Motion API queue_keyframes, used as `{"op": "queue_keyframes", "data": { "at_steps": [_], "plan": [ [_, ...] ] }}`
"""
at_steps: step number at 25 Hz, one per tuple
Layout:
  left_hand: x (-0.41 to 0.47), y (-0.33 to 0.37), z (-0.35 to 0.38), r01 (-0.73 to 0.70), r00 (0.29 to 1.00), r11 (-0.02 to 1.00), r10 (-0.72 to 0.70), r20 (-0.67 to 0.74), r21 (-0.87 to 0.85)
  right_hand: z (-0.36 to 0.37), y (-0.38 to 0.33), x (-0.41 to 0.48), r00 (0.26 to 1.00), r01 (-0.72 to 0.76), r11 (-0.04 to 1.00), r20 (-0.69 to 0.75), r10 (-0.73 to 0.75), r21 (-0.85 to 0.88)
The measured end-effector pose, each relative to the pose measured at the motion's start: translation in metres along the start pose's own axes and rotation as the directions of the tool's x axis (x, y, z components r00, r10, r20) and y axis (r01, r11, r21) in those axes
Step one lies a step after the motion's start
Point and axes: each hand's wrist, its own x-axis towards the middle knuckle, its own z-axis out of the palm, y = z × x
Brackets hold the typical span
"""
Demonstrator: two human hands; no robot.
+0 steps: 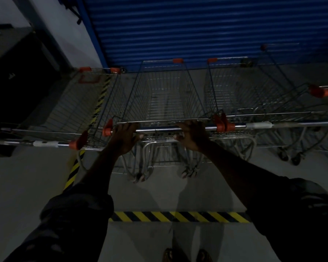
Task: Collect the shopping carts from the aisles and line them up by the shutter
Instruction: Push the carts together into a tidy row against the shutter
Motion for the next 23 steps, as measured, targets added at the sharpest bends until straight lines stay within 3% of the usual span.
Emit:
{"op": "queue_keyframes", "data": {
  "at_steps": [2,4,10,13,19,23],
  "plan": [
    [-0.009,-0.001,-0.009,-0.049,0.999,0.997,0.049,-0.009,-0.064,-0.001,-0.008,-0.003,0.997,0.038,0.999,-0.071,-0.039,-0.012],
    [-0.021,-0.003,-0.021,-0.096,0.99,0.993,0.088,-0.114,-0.067,-0.003,-0.026,-0.003,0.982,0.095,0.995,-0.162,-0.098,-0.026],
    [-0.065,-0.066,-0.082,-0.057,0.921,0.998,0.058,-0.386,0.016,0.008,-0.139,0.006,0.918,0.26,0.966,-0.315,-0.24,0.021],
    [-0.079,-0.127,-0.093,0.016,0.928,1.0,-0.012,-0.373,0.007,0.028,-0.204,0.016,0.896,0.318,0.946,-0.344,-0.282,0.054],
    [-0.118,-0.239,-0.092,0.024,0.964,1.0,-0.019,-0.266,0.015,0.079,-0.32,0.035,0.883,0.299,0.953,-0.391,-0.26,0.042],
    [-0.133,-0.29,-0.078,0.018,0.971,0.999,-0.007,-0.239,0.043,0.097,-0.349,0.053,0.878,0.313,0.95,-0.383,-0.287,0.006]
  ]
}}
